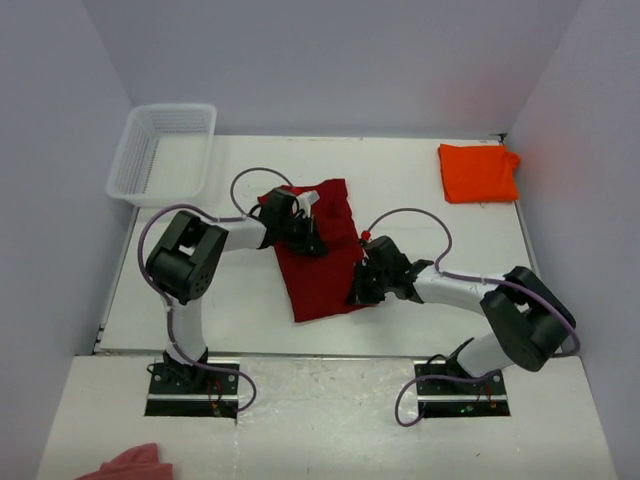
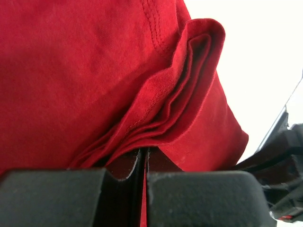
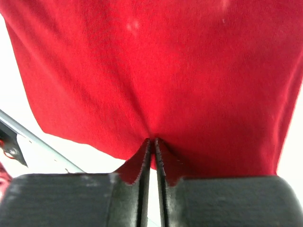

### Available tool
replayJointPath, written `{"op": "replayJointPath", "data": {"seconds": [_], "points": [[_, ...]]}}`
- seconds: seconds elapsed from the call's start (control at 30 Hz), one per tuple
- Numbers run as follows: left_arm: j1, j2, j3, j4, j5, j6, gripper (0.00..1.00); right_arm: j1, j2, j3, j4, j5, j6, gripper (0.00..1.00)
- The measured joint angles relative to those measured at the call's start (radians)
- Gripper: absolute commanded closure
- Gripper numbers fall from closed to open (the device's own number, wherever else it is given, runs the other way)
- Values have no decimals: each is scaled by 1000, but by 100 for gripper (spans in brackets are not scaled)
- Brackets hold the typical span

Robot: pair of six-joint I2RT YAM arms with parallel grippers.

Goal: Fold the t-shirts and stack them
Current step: Fold the folded rectangular tshirt in 1/3 of the way, then grab one side of the 2/3 rectangular tshirt with both arms

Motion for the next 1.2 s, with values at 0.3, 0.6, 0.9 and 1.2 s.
{"op": "replayJointPath", "data": {"seconds": [0.3, 0.6, 0.9, 1.2], "points": [[0, -40, 97, -143, -95, 50, 100, 25, -257, 56, -255, 102, -84, 31], [-46, -259, 102, -325, -282, 58, 100, 14, -349, 111, -426, 240, -90, 22], [-70, -626, -80, -453, -414, 9, 100, -93, -270, 17, -367, 207, -75, 28], [-80, -779, -307, -512, -411, -33, 100, -109, -238, -6, -295, 176, -37, 48]]}}
